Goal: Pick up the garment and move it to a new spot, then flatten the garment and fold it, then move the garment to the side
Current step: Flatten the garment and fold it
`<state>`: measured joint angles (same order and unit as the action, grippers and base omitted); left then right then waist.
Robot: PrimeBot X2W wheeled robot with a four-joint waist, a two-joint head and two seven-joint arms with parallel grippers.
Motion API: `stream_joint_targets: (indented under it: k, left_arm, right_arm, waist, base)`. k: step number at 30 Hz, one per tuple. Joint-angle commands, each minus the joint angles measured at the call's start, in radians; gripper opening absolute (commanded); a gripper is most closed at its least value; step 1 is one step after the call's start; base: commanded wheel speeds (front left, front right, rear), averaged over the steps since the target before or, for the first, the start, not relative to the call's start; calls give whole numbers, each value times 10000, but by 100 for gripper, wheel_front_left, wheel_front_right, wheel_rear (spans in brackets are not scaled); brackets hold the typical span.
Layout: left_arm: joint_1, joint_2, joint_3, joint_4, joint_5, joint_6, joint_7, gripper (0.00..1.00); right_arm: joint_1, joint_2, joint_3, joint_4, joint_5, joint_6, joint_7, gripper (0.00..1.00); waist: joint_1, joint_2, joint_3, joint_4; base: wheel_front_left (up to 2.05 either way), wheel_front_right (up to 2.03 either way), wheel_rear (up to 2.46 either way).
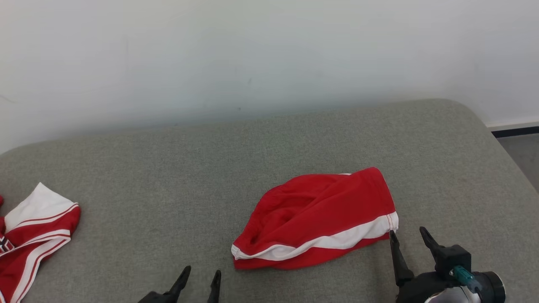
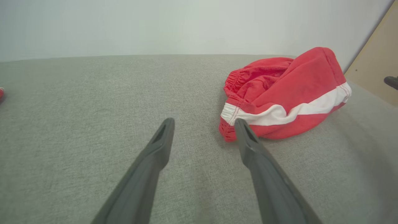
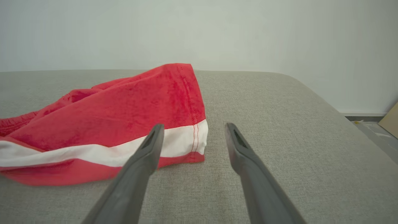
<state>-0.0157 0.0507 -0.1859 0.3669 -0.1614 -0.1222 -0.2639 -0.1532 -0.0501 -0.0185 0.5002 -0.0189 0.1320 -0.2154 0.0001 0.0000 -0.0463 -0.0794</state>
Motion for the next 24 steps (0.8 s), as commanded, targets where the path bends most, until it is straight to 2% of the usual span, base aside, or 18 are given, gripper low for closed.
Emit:
stream_joint_targets:
  k: [1, 7, 15, 24]
  left_arm:
    - [-241, 5, -127, 209, 58, -4, -10, 100]
    - [-1061, 6, -671, 1120, -73, -72, -8, 100]
    - [-1796, 6, -1258, 1642, -116, -70, -8, 100]
    - [-2333, 138, -1828, 1861, -157, -66, -10, 100]
  right_arm:
    - [-259, -1, -7, 259, -27, -26, 146, 100]
    - [-1363, -1, -62, 1618, 56, -26, 731, 100]
    - [-2576, -105, 12, 3295, 325, -26, 1133, 100]
    - [-3351, -289, 588, 4405, 777, -26, 785, 100]
  waist:
    - [-1, 0, 128, -101]
    - [-1, 0, 491, -220]
    - [-1, 0, 922, -76]
    - [-1, 0, 1172, 80]
  base:
    - [0, 0, 0]
    - [0, 0, 0]
    - [0, 0, 0]
    - [0, 0, 0]
